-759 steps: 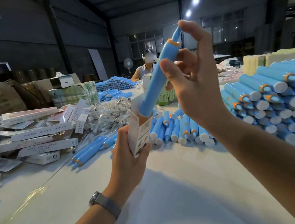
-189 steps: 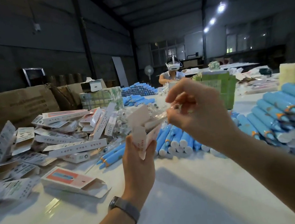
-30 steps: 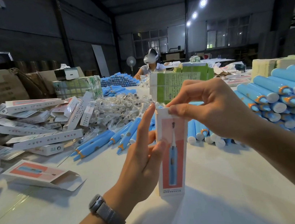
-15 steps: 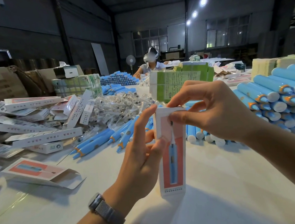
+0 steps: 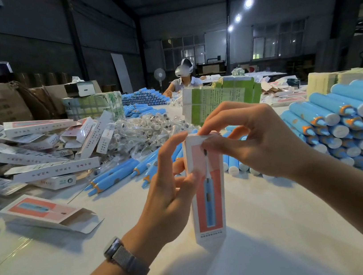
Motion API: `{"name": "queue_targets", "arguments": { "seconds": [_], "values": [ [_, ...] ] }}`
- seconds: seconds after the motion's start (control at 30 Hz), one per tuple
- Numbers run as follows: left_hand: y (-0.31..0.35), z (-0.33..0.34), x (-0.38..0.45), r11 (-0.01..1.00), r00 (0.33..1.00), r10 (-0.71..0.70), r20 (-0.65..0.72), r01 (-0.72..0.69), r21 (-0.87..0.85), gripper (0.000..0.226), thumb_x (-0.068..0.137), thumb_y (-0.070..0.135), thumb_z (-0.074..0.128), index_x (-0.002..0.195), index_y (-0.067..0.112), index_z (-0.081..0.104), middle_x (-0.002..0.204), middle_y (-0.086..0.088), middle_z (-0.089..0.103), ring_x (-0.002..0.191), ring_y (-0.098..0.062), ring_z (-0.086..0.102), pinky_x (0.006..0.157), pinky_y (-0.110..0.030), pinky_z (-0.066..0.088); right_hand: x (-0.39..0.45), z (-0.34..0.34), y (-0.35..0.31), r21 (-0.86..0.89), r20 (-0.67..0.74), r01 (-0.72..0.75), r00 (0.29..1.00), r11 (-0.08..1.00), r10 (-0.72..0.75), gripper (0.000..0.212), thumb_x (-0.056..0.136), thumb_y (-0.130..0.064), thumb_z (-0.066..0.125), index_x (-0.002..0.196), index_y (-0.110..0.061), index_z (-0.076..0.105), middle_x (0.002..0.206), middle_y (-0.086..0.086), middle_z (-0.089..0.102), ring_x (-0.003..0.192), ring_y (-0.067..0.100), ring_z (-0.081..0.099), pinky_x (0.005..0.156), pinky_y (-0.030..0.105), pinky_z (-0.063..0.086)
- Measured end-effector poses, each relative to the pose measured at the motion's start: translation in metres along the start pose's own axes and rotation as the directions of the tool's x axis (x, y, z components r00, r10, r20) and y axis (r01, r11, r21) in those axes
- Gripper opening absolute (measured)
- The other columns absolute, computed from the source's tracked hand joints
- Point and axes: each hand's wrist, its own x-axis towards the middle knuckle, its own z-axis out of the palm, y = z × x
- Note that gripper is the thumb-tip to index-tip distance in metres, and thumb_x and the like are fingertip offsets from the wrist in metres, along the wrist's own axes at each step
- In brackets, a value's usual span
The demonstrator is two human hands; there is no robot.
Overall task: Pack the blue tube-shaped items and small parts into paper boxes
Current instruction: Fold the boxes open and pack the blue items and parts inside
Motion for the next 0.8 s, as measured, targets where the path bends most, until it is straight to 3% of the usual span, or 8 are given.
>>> {"name": "queue_targets", "arguments": {
  "seconds": [0.1, 0.2, 0.33, 0.5, 0.8],
  "values": [
    [0.002, 0.001, 0.000, 1.000, 1.000, 0.004, 0.004, -0.004, 0.020, 0.051, 0.095, 0.033, 0.048, 0.132, 0.065, 0.033, 0.120, 0.014, 0.065, 0.102, -0.015, 0.068, 0.078, -0.031, 0.058, -0.002, 0.003, 0.001, -0.011, -0.015, -0.016, 1.000, 1.000, 0.016, 0.012, 0.085, -0.015, 0.076, 0.097, -0.017, 0.073, 0.094, -0.005, 0.067, 0.090, 0.015, 0.064, 0.064, 0.032, 0.055],
    [0.004, 0.001, 0.000, 1.000, 1.000, -0.017, 0.004, 0.017, 0.012, 0.047, 0.095, 0.032, 0.048, 0.128, 0.063, 0.036, 0.116, 0.012, 0.066, 0.096, -0.015, 0.069, 0.075, -0.028, 0.056, -0.002, 0.004, 0.001, 0.036, -0.028, -0.076, 0.997, 0.996, 0.077, 0.020, 0.083, -0.016, 0.077, 0.100, -0.023, 0.068, 0.094, -0.010, 0.069, 0.089, 0.013, 0.063, 0.065, 0.033, 0.056],
    [0.007, -0.001, 0.003, 0.998, 0.998, -0.055, -0.001, 0.055, -0.001, 0.054, 0.095, 0.016, 0.049, 0.121, 0.062, 0.041, 0.103, 0.012, 0.068, 0.092, -0.012, 0.065, 0.070, -0.024, 0.052, -0.002, 0.005, 0.000, 0.029, -0.023, -0.057, 0.998, 0.998, 0.057, 0.012, 0.084, -0.014, 0.076, 0.094, -0.020, 0.071, 0.095, -0.011, 0.066, 0.088, 0.011, 0.062, 0.064, 0.024, 0.054],
    [0.010, -0.003, 0.007, 0.995, 0.995, -0.098, 0.024, 0.099, -0.026, 0.056, 0.089, 0.008, 0.046, 0.111, 0.059, 0.044, 0.093, 0.005, 0.068, 0.089, -0.025, 0.064, 0.068, -0.028, 0.055, 0.000, 0.004, -0.001, 0.049, 0.005, -0.037, 0.999, 0.998, 0.036, 0.008, 0.084, -0.015, 0.074, 0.092, -0.018, 0.072, 0.093, -0.008, 0.066, 0.086, 0.007, 0.060, 0.068, 0.013, 0.046],
    [0.010, -0.004, 0.007, 0.994, 0.996, -0.093, 0.018, 0.094, -0.056, 0.050, 0.090, 0.008, 0.048, 0.109, 0.055, 0.045, 0.092, -0.003, 0.068, 0.083, -0.014, 0.064, 0.062, -0.023, 0.052, 0.001, 0.004, -0.002, 0.026, 0.007, -0.007, 1.000, 1.000, 0.007, 0.006, 0.085, -0.022, 0.071, 0.092, -0.022, 0.071, 0.094, -0.014, 0.065, 0.090, 0.008, 0.060, 0.070, 0.018, 0.051]
  ]
}}
